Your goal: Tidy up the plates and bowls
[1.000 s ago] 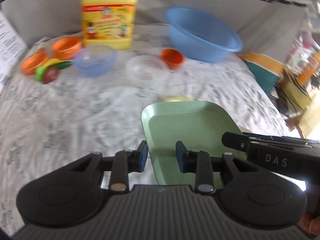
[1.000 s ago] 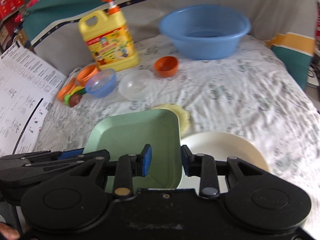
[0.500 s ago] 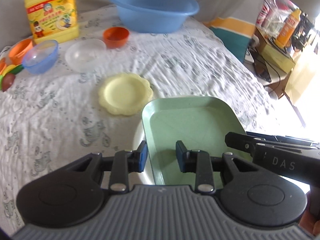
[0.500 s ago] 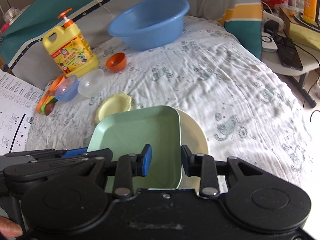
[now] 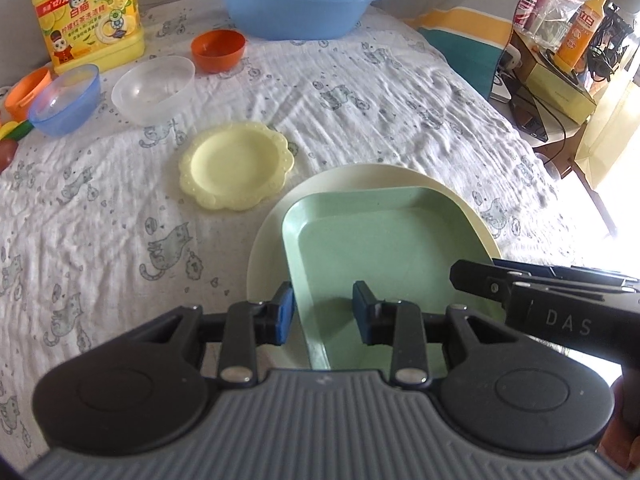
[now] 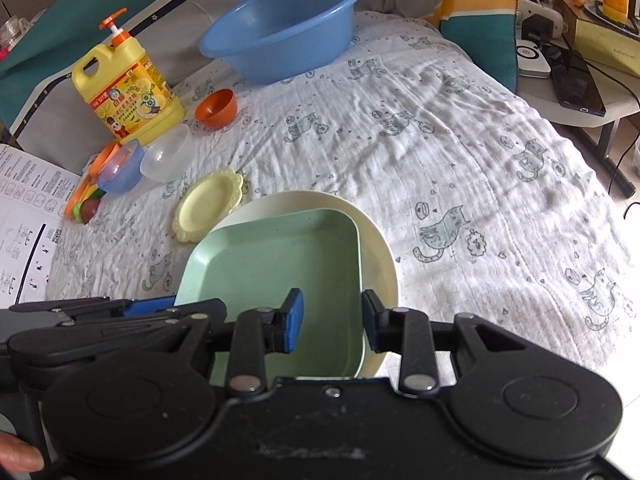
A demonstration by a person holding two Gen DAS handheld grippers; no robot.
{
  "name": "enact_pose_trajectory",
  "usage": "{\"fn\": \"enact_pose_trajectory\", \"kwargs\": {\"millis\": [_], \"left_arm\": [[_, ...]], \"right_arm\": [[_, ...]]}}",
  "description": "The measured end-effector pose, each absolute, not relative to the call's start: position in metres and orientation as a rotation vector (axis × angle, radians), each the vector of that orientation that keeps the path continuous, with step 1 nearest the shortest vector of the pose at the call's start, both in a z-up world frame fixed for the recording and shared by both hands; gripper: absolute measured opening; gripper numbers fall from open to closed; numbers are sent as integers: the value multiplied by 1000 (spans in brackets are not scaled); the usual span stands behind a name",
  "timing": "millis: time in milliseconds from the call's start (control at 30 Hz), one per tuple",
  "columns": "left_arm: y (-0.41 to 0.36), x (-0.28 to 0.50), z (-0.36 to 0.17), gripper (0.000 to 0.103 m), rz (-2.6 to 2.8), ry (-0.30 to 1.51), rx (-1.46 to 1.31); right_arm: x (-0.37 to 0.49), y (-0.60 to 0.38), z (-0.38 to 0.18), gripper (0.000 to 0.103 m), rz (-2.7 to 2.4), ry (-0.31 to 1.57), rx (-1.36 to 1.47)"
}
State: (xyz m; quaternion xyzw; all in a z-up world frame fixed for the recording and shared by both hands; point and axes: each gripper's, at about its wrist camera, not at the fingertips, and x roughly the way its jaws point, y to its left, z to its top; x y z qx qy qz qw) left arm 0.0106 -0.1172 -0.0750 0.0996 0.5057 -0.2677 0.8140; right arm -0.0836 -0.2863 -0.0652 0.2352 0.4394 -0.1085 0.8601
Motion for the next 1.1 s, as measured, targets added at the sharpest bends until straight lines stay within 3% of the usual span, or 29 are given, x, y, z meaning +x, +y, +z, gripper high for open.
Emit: {"fn": "enact_pose_trajectory", "kwargs": {"millis": [33, 100, 133, 200, 267, 300, 367, 567, 1100], "left_arm": [[-118, 10, -74, 38, -574, 1075, 216], [-117, 8, -68, 67, -569, 1047, 229], [-115, 6, -64, 72, -548, 1016, 243], [-110, 8, -56, 92, -532, 980, 245], [-103, 12, -49, 100, -524, 968, 212], [-99, 13, -47, 103, -523, 966, 196], [-92, 17, -45, 103, -512, 968, 175], [-78, 21, -49, 103, -484, 983, 147], [-31, 54, -60, 103, -365, 985, 57]], "right_arm": [[-84, -287, -65, 34, -222, 920, 503], [-84, -288, -64, 40, -219, 904, 521], [-85, -289, -62, 45, -227, 892, 521], [-87, -290, -56, 55, -246, 865, 513], [-89, -293, -51, 79, -271, 844, 510], [-90, -294, -48, 83, -284, 827, 507], [-93, -296, -44, 93, -289, 804, 506], [-91, -292, -37, 103, -293, 793, 476], [-51, -280, -31, 103, -245, 823, 436]]}}
